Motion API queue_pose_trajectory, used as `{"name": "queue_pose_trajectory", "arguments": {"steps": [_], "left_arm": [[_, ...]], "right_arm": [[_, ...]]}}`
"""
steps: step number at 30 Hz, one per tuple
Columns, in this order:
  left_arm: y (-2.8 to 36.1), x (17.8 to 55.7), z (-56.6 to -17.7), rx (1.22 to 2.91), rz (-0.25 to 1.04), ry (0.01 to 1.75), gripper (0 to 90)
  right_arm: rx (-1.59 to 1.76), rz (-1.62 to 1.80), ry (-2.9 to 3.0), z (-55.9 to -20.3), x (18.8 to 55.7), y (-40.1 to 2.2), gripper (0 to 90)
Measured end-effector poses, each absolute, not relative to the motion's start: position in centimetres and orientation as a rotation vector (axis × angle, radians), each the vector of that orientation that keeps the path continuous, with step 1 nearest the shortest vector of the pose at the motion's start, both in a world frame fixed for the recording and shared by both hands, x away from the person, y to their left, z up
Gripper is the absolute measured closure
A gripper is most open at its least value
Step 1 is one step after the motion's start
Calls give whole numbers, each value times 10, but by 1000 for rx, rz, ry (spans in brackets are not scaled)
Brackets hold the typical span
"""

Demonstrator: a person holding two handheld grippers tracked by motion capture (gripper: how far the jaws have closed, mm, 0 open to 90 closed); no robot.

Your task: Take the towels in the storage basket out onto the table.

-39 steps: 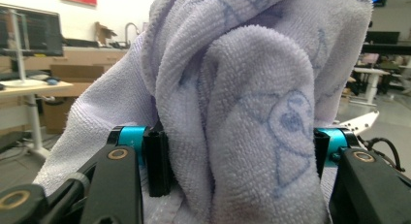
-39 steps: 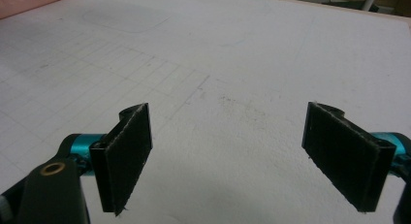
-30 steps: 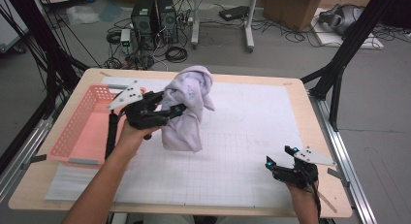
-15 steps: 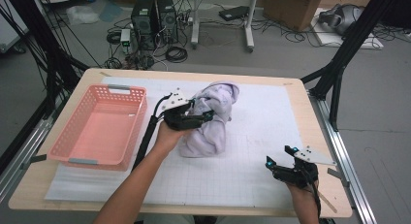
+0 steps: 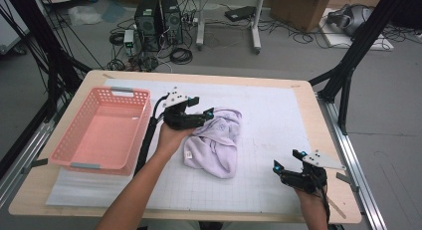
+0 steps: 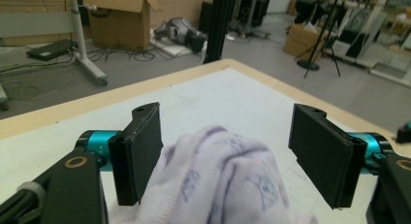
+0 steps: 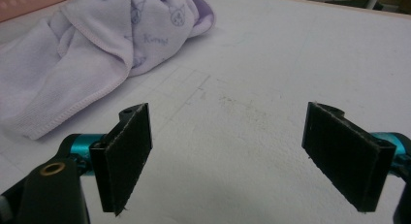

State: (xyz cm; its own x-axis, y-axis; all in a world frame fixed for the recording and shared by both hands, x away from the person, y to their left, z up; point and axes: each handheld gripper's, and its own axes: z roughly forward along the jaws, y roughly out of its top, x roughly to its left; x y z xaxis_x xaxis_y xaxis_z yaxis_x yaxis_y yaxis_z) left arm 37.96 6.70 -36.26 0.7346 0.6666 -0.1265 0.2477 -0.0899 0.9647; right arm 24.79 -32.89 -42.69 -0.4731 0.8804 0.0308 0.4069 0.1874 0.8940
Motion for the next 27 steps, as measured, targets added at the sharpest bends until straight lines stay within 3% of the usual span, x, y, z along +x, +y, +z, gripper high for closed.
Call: {"name": "queue_pose_trajectory", "arguments": {"steps": [14, 27], "left_arm": [[110, 336, -403, 1649, 394, 748, 273], [125, 310, -431, 1690, 385, 775, 201]], "right_arm": [[1210, 1230, 1974, -429, 250, -327, 168], [1228, 1210, 1968, -430, 252, -323, 168]]}}
